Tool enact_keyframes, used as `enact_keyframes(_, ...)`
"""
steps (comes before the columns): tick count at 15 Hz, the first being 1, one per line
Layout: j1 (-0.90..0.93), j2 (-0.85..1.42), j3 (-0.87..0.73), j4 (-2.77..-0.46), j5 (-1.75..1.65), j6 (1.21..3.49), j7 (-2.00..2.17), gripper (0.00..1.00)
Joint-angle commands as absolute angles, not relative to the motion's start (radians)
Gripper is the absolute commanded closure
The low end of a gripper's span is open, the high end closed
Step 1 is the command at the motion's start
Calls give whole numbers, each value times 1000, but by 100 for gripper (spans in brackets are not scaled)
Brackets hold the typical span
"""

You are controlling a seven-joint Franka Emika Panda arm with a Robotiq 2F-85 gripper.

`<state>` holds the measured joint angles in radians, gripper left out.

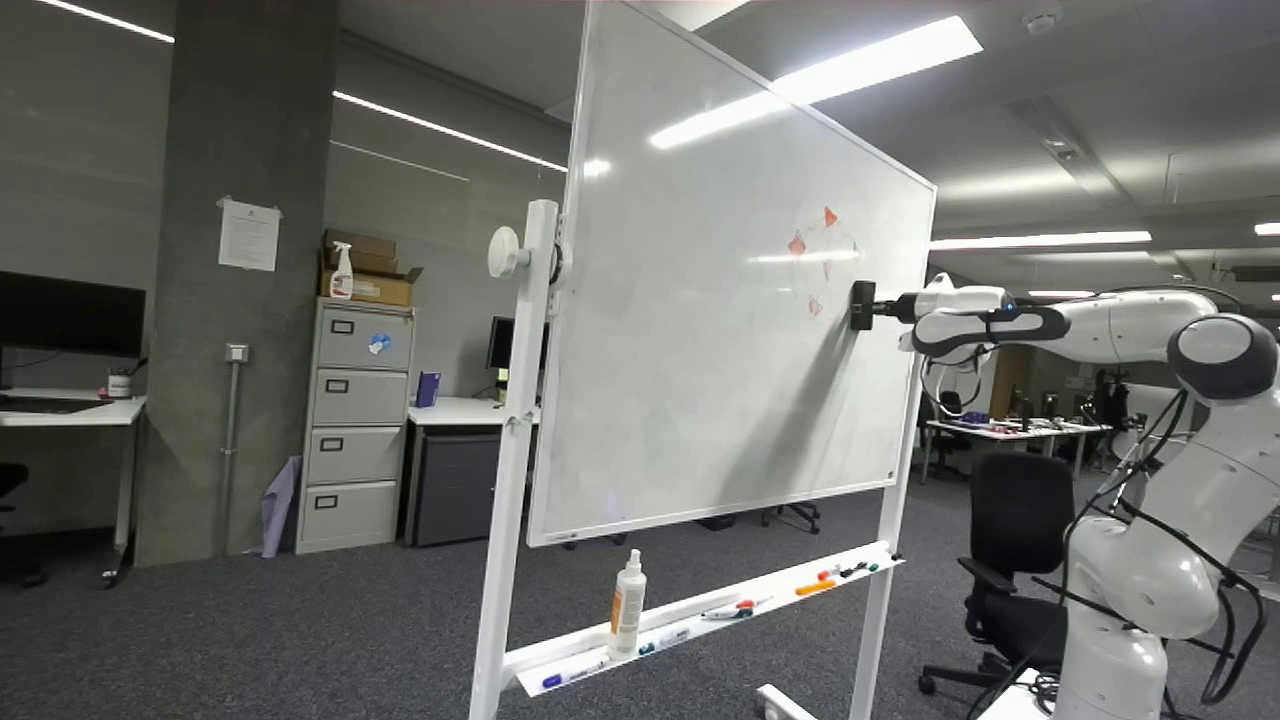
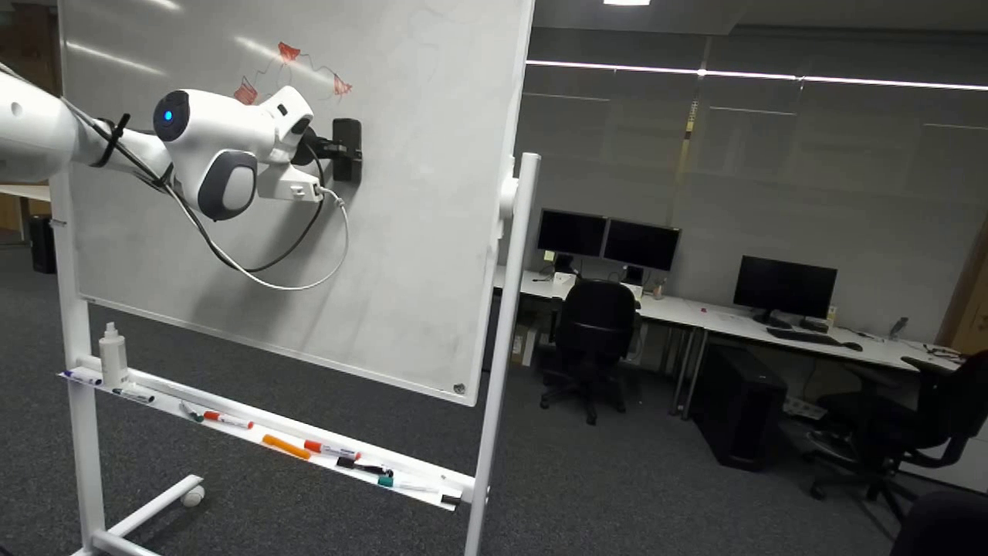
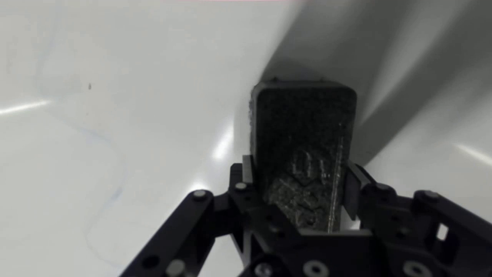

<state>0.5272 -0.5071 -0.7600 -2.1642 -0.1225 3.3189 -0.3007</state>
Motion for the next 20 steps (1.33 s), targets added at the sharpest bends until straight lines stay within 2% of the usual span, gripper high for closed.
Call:
enact_keyframes(1, 552, -479, -771, -2122, -114, 3311, -295, 69)
enact_keyframes(20, 533, -459, -492, -2105, -112, 3308, -284, 69)
